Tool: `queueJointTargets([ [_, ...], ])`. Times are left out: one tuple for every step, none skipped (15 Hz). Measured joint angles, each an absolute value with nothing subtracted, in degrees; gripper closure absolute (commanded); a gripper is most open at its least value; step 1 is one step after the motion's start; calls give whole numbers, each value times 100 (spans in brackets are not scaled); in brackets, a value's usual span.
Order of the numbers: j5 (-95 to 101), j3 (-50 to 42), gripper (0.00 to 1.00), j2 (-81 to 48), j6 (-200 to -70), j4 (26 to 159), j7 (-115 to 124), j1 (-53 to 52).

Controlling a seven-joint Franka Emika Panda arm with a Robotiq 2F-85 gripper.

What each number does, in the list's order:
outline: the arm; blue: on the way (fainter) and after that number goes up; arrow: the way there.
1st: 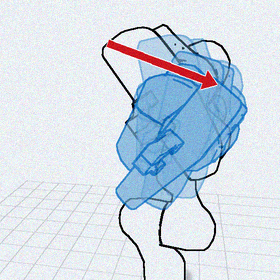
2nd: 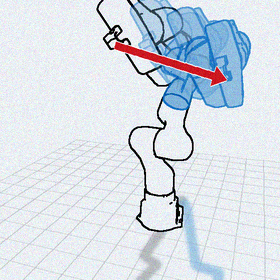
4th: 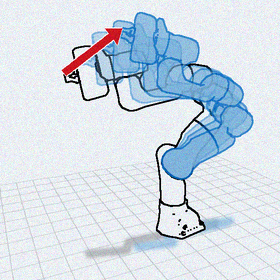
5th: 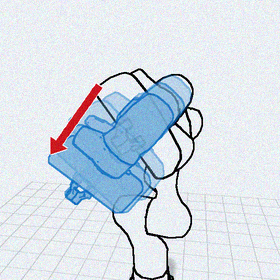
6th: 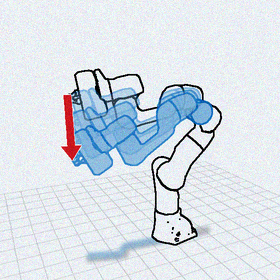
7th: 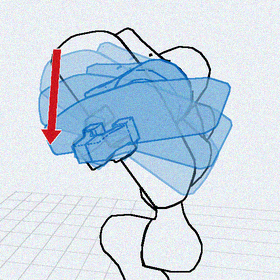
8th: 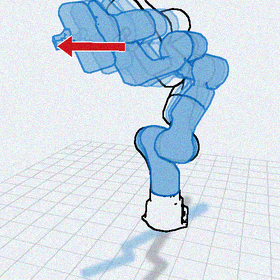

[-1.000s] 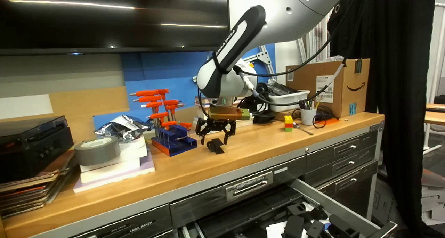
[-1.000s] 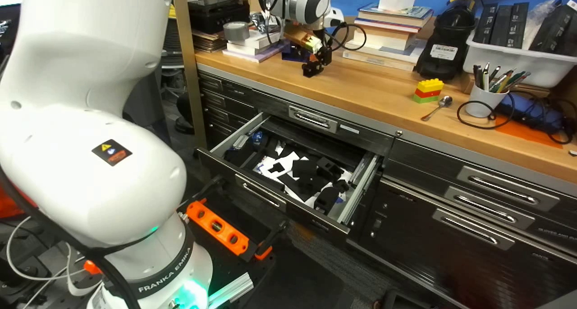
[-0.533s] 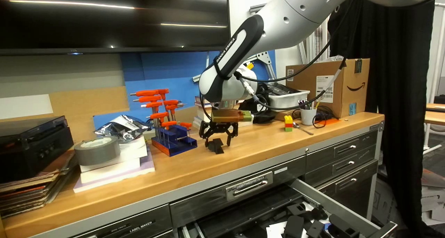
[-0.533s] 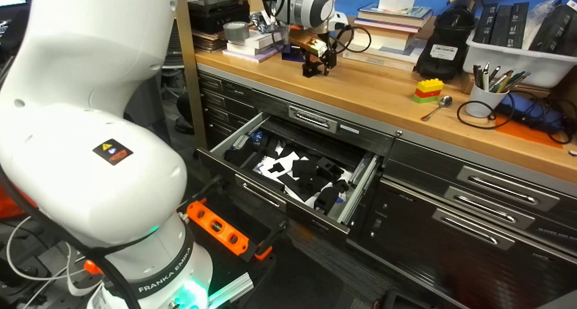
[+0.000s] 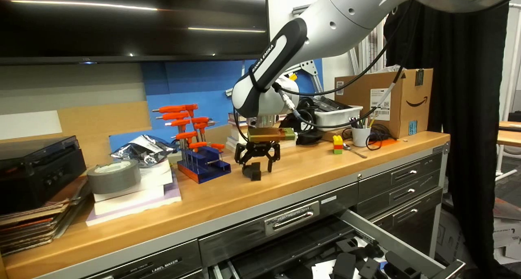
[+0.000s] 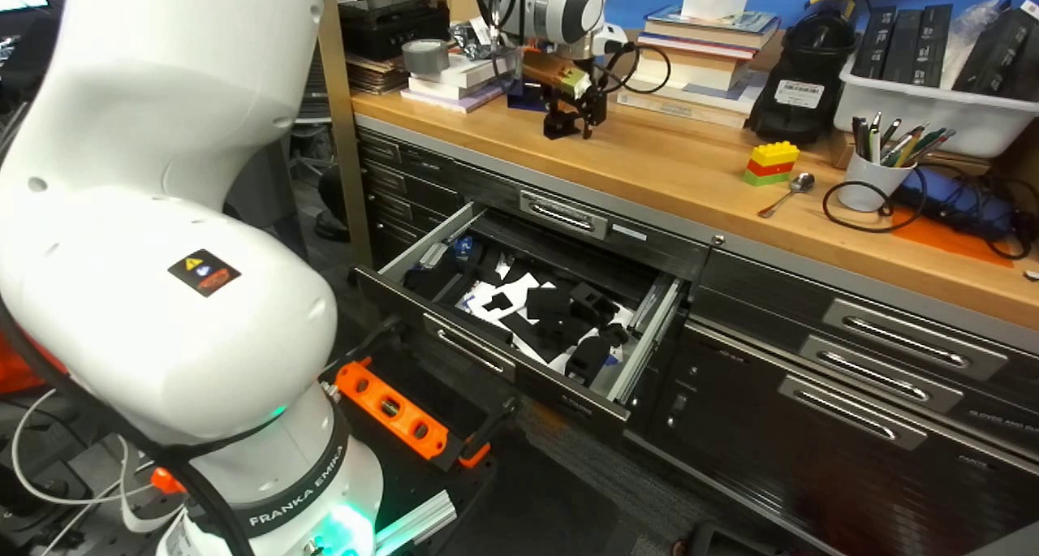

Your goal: Place the black objects inside the open drawer then close the drawer

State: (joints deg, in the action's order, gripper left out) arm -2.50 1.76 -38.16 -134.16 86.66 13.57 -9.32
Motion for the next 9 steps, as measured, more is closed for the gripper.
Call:
queueJointTargets([
  [-250, 161, 0, -3823, -13335, 8636, 1392, -937],
  [-249, 143, 0, -3832, -13259, 8606, 1431, -943],
  [-249, 126, 0, -3844, -13172, 8567, 1477, -949],
  [-246, 109, 0, -3858, -13091, 8529, 1536, -956],
  [-239, 89, 0, -3872, -12997, 8488, 1608, -967],
  [-230, 66, 0, -3886, -12916, 8449, 1682, -982],
  [-216, 43, 0, -3896, -12834, 8418, 1753, -998],
  [-191, 26, 25, -3902, -12750, 8396, 1827, -1012],
  [-166, 11, 26, -3907, -12685, 8378, 1906, -1025],
])
